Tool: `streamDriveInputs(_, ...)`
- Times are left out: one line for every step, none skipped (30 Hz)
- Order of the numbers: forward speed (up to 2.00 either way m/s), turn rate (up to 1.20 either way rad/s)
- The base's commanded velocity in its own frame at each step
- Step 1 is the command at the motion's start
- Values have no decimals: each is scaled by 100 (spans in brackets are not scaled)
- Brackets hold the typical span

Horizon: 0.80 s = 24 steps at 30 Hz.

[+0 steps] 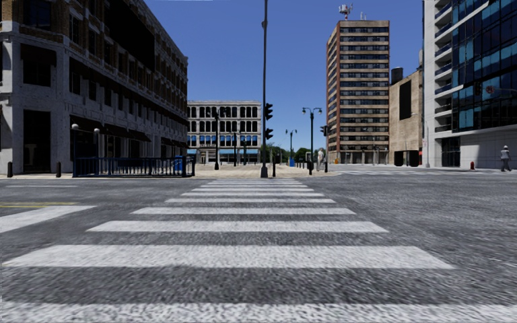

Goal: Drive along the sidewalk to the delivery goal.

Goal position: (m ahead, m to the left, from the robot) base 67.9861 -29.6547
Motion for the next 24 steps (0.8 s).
streamDriveInputs(200,0)
streamDriveInputs(200,0)
streamDriveInputs(200,0)
streamDriveInputs(200,0)
streamDriveInputs(200,0)
streamDriveInputs(200,0)
streamDriveInputs(200,0)
streamDriveInputs(200,0)
streamDriveInputs(200,0)
streamDriveInputs(200,0)
streamDriveInputs(200,0)
streamDriveInputs(200,0)
streamDriveInputs(200,0)
streamDriveInputs(200,0)
streamDriveInputs(200,0)
streamDriveInputs(200,0)
streamDriveInputs(200,0)
streamDriveInputs(200,0)
streamDriveInputs(200,0)
streamDriveInputs(200,0)
streamDriveInputs(200,0)
streamDriveInputs(200,0)
streamDriveInputs(200,0)
streamDriveInputs(200,0)
